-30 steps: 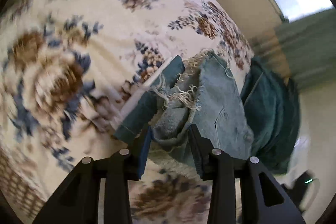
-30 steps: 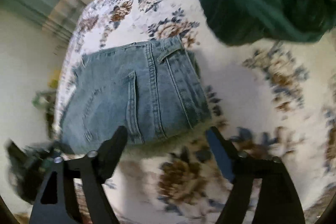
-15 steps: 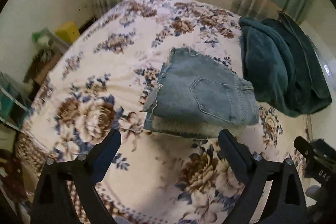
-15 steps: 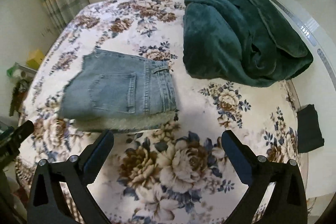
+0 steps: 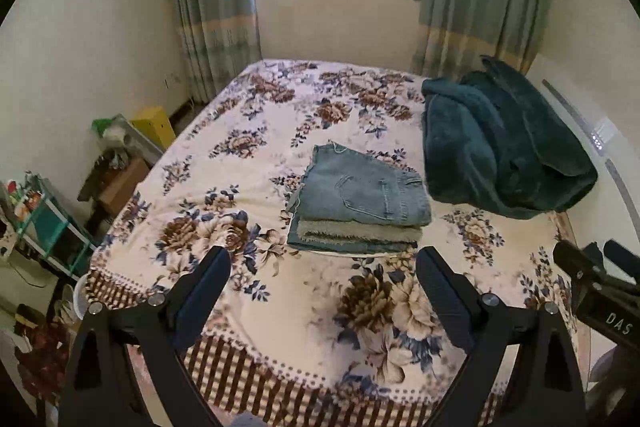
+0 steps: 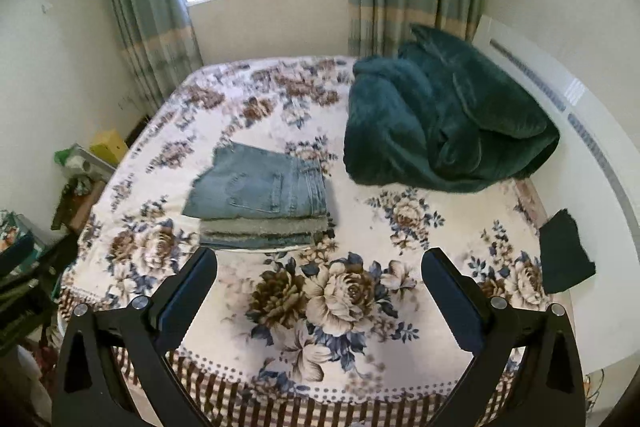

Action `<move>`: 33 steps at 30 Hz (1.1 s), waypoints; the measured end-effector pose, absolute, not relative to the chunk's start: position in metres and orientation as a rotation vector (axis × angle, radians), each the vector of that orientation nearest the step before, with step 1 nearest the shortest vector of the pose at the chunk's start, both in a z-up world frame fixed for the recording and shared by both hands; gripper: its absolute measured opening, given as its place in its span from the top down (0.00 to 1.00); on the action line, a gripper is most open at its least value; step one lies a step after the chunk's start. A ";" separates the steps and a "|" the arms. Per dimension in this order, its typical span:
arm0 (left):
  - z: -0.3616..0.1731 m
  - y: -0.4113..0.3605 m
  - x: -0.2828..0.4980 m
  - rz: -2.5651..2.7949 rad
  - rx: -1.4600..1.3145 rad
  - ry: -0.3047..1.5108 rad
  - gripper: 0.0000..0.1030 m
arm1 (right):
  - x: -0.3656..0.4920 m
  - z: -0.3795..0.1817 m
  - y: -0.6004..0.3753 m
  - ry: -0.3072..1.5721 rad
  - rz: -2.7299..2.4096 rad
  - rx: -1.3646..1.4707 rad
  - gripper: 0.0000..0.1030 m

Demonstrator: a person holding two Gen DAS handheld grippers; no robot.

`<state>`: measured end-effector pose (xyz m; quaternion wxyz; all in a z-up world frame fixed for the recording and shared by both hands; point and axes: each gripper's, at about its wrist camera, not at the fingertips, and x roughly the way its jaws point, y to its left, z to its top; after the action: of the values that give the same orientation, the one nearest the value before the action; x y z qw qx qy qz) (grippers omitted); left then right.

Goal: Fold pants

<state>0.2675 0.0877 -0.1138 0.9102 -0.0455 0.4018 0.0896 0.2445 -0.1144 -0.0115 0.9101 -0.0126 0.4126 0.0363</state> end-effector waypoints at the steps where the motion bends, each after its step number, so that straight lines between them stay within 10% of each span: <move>1: -0.107 0.085 0.257 0.183 -0.090 0.818 0.08 | 0.230 -0.001 -0.115 0.837 0.082 -0.032 0.00; 33: -0.029 0.084 0.144 0.195 -0.071 0.657 0.01 | 0.093 0.116 -0.106 0.704 0.087 -0.034 0.00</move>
<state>0.1443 0.0843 -0.0290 0.9413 -0.0349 0.3218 0.0956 0.0934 -0.1056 0.1161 0.9376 -0.0168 0.3447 0.0424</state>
